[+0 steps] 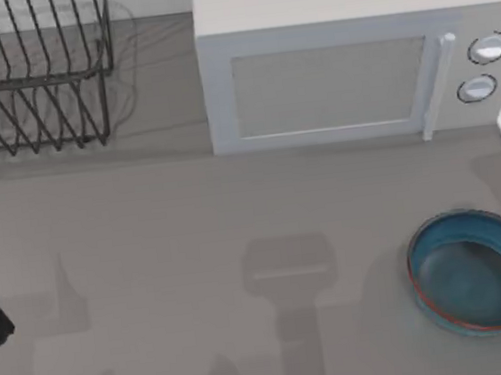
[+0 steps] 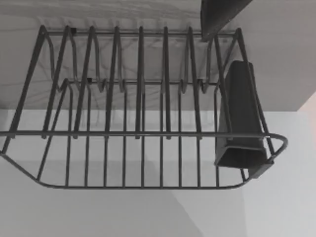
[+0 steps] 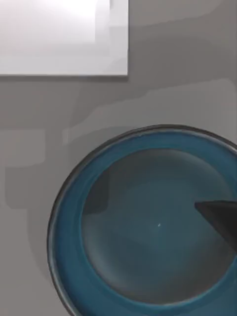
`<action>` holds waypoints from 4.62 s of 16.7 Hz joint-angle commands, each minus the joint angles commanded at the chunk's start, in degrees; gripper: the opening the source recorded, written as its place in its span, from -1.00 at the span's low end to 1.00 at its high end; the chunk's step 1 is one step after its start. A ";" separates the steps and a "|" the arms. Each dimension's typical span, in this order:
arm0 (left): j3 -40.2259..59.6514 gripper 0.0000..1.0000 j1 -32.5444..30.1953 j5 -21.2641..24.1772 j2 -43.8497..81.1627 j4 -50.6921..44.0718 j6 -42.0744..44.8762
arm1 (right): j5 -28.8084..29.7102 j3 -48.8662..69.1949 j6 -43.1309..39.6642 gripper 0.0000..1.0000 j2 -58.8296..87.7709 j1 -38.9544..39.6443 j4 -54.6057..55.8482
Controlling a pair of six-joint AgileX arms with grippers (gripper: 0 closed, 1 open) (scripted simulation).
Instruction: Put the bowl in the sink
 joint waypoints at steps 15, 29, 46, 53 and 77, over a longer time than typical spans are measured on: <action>0.00 1.00 0.00 0.00 0.00 0.00 0.00 | -0.09 19.07 3.51 1.00 24.62 3.29 -18.45; 0.00 1.00 0.00 0.00 0.00 0.00 0.00 | -0.08 3.39 3.92 1.00 32.57 3.77 5.07; 0.00 1.00 0.00 0.00 0.00 0.00 0.00 | -0.08 3.39 3.92 -1.00 32.57 3.77 5.07; 0.00 1.00 0.00 0.00 0.00 0.00 0.00 | -0.02 3.57 3.92 -1.00 32.45 3.76 4.89; 0.00 1.00 0.00 0.00 0.00 0.00 0.00 | -5.70 25.52 3.53 -1.00 23.00 -2.01 -21.67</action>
